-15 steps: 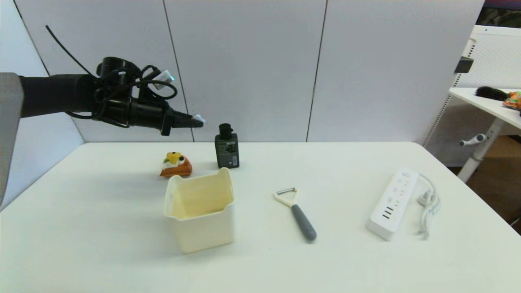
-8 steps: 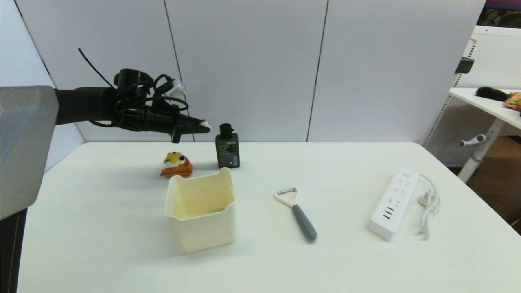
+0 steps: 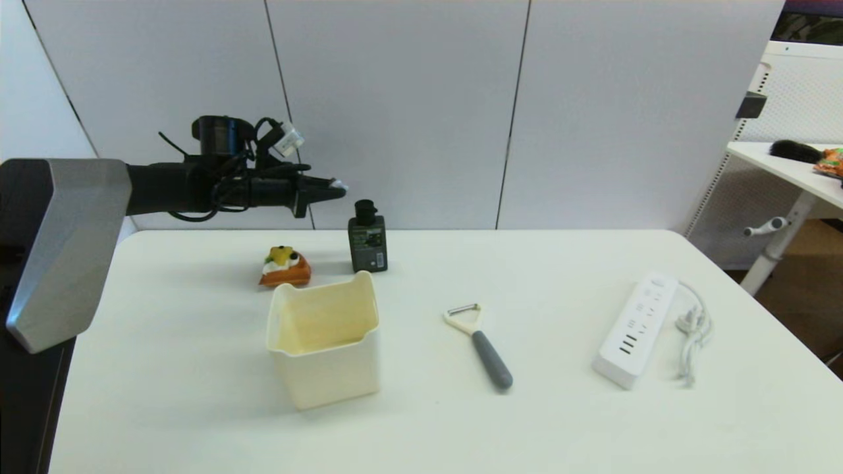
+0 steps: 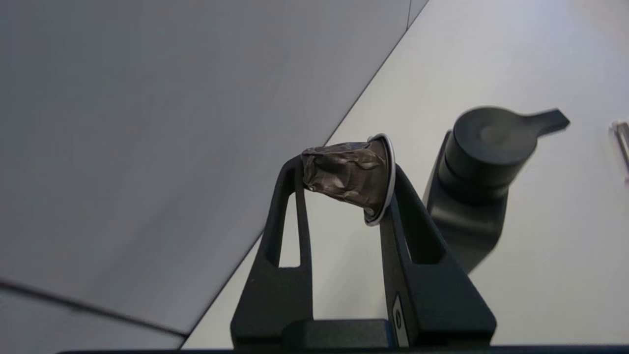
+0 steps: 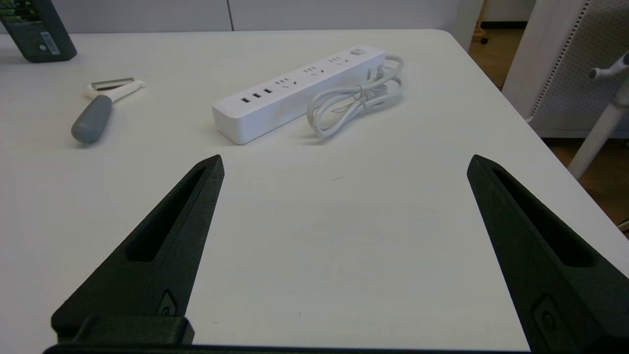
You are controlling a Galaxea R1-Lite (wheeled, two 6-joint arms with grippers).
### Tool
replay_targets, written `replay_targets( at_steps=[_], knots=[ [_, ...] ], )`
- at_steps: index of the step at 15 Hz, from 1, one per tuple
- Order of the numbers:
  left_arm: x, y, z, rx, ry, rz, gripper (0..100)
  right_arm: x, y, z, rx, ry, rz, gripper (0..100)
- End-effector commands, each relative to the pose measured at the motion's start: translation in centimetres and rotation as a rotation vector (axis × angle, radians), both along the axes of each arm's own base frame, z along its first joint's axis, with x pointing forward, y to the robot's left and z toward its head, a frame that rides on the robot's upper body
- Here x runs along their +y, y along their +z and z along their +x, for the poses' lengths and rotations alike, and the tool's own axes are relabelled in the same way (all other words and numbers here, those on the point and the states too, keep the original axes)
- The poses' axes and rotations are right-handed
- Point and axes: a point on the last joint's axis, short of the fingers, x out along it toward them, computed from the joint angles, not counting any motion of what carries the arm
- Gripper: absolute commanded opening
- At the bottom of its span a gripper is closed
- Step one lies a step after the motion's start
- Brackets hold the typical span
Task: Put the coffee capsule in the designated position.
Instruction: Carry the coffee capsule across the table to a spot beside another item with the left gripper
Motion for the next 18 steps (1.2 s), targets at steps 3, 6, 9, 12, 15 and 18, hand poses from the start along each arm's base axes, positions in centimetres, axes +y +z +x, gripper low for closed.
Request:
replay_targets(
  at_steps=[3,6,9,12,15,18],
  knots=[
    [-0.4,-2.0,0.9,0.018,-0.013,-0.005,0,0.0,-0.2,0.1,0.008,0.001,0.0,100],
    [-0.9,-2.3,1.1,0.007,-0.025,-0.01,0,0.0,-0.2,0.1,0.008,0.001,0.0,100],
    [-1.9,-2.7,1.5,-0.009,-0.036,-0.038,0,0.0,-0.2,0.1,0.008,0.001,0.0,100],
    [-3.0,-3.6,2.3,-0.029,-0.044,-0.081,0,0.0,-0.2,0.1,0.008,0.001,0.0,100],
    [-3.0,-4.5,2.6,-0.012,-0.045,-0.08,0,0.0,-0.2,0.1,0.008,0.001,0.0,100],
    [-3.0,-5.3,2.8,-0.001,-0.046,-0.077,0,0.0,-0.2,0.1,0.008,0.001,0.0,100]
  ],
)
